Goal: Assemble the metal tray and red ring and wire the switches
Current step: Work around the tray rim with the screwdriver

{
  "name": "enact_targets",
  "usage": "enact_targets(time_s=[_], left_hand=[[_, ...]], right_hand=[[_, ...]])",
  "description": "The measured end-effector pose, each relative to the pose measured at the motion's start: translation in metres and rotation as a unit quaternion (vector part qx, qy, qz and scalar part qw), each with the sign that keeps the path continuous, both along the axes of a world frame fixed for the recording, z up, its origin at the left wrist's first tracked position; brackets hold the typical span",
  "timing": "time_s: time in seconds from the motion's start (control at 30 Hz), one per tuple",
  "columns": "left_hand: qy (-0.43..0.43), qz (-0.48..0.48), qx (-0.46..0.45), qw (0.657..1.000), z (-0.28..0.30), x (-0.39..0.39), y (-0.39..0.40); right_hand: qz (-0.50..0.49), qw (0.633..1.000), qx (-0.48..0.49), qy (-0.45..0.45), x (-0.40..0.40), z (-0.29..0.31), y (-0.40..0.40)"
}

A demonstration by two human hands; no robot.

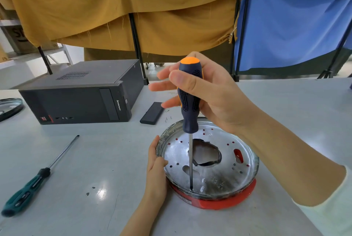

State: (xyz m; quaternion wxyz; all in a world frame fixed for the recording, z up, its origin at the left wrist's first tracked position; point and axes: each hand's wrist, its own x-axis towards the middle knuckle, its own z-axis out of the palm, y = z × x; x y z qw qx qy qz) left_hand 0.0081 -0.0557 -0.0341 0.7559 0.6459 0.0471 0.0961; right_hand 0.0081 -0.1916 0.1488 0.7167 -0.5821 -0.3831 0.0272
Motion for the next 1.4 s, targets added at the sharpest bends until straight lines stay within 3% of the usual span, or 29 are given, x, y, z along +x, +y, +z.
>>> enact_targets(time_s=[0.13,0.27,0.4,0.53,0.7,1.0,1.23,1.3,1.4], left_hand=[[0.016,-0.023,0.021,0.999,0.0,0.001,0.004],[0.047,-0.077,0.072,0.993,0.001,0.003,0.024],[0.107,-0.075,0.001,0.991,0.008,0.006,0.028],[0.146,-0.043,0.006,0.988,0.019,0.007,0.009],[0.149,0.013,-0.054,0.987,0.026,0.007,-0.007],[0.146,0.021,-0.027,0.989,0.03,0.005,-0.011],[0.144,0.022,-0.022,0.989,0.03,0.005,-0.013],[0.139,0.021,-0.025,0.99,0.03,0.005,-0.013],[0.138,0.016,-0.029,0.99,0.03,0.004,-0.012]], right_hand=[[0.014,0.999,-0.03,-0.007,0.004,0.004,-0.001],[0.113,0.992,-0.017,0.047,0.011,0.004,-0.003],[0.196,0.977,-0.011,0.078,0.018,0.006,-0.011],[0.22,0.974,-0.017,0.051,0.024,0.004,-0.01],[0.238,0.966,0.021,0.101,0.023,-0.001,0.0],[0.095,0.995,0.0,0.035,0.011,0.002,0.0],[0.109,0.989,0.026,0.092,0.013,0.009,0.003],[0.04,0.995,0.046,0.085,0.015,0.005,0.007],[-0.166,0.984,0.057,-0.003,0.014,-0.004,0.018]])
